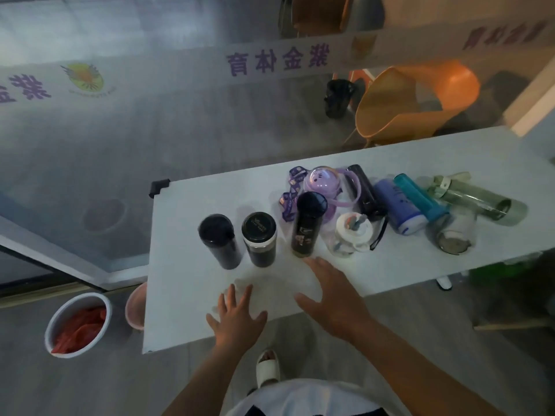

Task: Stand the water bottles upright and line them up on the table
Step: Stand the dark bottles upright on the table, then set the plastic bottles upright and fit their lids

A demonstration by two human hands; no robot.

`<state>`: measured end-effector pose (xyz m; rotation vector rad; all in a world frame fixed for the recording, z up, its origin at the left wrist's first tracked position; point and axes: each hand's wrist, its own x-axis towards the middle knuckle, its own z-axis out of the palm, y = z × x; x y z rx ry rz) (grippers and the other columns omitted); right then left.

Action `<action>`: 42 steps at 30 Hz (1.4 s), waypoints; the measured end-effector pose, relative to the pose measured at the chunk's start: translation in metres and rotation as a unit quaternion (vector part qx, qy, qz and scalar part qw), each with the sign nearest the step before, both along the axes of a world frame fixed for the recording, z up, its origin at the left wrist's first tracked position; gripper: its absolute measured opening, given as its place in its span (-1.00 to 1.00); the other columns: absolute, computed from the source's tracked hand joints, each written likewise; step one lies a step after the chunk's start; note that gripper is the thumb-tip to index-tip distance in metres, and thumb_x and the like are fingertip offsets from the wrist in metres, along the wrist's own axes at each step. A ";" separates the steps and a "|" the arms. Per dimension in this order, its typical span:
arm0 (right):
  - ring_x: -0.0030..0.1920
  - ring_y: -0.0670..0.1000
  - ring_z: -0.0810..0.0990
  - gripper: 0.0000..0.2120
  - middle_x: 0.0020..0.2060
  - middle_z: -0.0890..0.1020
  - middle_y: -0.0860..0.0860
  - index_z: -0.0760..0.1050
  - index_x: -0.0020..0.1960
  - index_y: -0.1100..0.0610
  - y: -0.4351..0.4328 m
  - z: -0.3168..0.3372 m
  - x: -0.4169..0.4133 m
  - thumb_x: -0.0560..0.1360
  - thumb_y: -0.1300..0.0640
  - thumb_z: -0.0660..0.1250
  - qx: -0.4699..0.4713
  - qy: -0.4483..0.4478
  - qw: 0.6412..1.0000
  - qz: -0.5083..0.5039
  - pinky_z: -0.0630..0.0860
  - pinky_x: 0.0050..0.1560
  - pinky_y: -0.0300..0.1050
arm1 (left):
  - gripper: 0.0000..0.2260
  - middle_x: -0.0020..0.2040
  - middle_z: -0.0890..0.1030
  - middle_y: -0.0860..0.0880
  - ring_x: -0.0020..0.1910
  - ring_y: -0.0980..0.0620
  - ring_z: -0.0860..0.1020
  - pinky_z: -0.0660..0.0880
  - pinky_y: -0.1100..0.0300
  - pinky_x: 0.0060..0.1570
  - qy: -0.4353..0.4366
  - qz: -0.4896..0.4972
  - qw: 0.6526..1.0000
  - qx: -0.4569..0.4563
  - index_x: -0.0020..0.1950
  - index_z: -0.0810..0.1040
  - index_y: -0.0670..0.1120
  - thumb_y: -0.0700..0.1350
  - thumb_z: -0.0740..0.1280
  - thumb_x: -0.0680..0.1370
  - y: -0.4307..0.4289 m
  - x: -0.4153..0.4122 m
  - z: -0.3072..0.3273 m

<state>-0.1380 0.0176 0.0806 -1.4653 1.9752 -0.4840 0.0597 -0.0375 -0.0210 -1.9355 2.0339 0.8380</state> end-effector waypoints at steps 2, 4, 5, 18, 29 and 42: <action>0.52 -0.01 0.09 -0.27 0.55 0.13 -0.05 0.07 0.53 -0.13 0.030 -0.007 -0.030 0.46 -0.22 0.30 0.046 0.022 0.999 -0.012 0.15 0.48 0.00 | -0.33 0.62 -0.17 0.02 0.60 -0.11 -0.15 -0.06 -0.32 0.48 0.020 -0.013 1.000 0.000 0.57 -0.06 0.26 0.32 0.17 0.54 0.015 -0.023 0.010; 0.52 0.03 0.13 -0.28 0.54 0.15 -0.02 0.09 0.53 -0.11 0.062 -0.010 -0.060 0.46 -0.22 0.29 0.074 0.036 0.996 -0.040 0.17 0.47 0.04 | -0.33 0.62 -0.18 0.03 0.60 -0.11 -0.16 -0.08 -0.29 0.50 0.044 -0.033 0.998 0.001 0.57 -0.07 0.26 0.31 0.18 0.55 0.034 -0.049 0.021; 0.50 0.05 0.18 -0.29 0.53 0.20 -0.01 0.12 0.52 -0.09 0.077 -0.012 -0.075 0.46 -0.22 0.29 0.083 0.040 0.994 -0.063 0.21 0.45 0.03 | -0.33 0.62 -0.19 0.04 0.60 -0.10 -0.16 -0.09 -0.28 0.50 0.055 -0.043 0.998 0.003 0.57 -0.07 0.27 0.31 0.18 0.55 0.043 -0.062 0.027; 0.47 0.08 0.22 -0.29 0.49 0.28 -0.02 0.15 0.52 -0.02 0.205 -0.019 -0.215 0.47 -0.27 0.23 0.128 -0.004 0.971 -0.202 0.20 0.44 0.05 | -0.31 0.62 -0.08 0.07 0.60 -0.09 -0.12 -0.08 -0.23 0.52 0.057 -0.176 0.983 0.010 0.57 0.01 0.25 0.29 0.25 0.52 0.132 -0.214 0.071; 0.08 0.00 0.53 -0.61 0.17 0.57 0.03 0.44 0.30 0.04 0.153 0.004 -0.305 0.50 0.00 0.36 0.054 -0.045 0.969 -0.238 0.41 0.00 -0.15 | -0.30 0.60 0.14 0.02 0.56 -0.08 0.12 0.15 -0.20 0.49 0.112 -0.165 0.977 -0.070 0.55 0.10 0.21 0.30 0.30 0.48 0.035 -0.346 0.109; 0.34 0.04 0.39 -0.44 0.37 0.43 0.02 0.32 0.44 0.03 0.027 0.002 -0.422 0.49 -0.07 0.34 0.056 0.048 0.989 -0.132 0.34 0.32 -0.04 | -0.15 0.42 0.31 -0.07 0.41 -0.17 0.31 0.30 -0.25 0.38 0.270 0.302 0.914 -0.007 0.50 0.10 0.17 0.14 0.45 0.30 -0.079 -0.439 0.037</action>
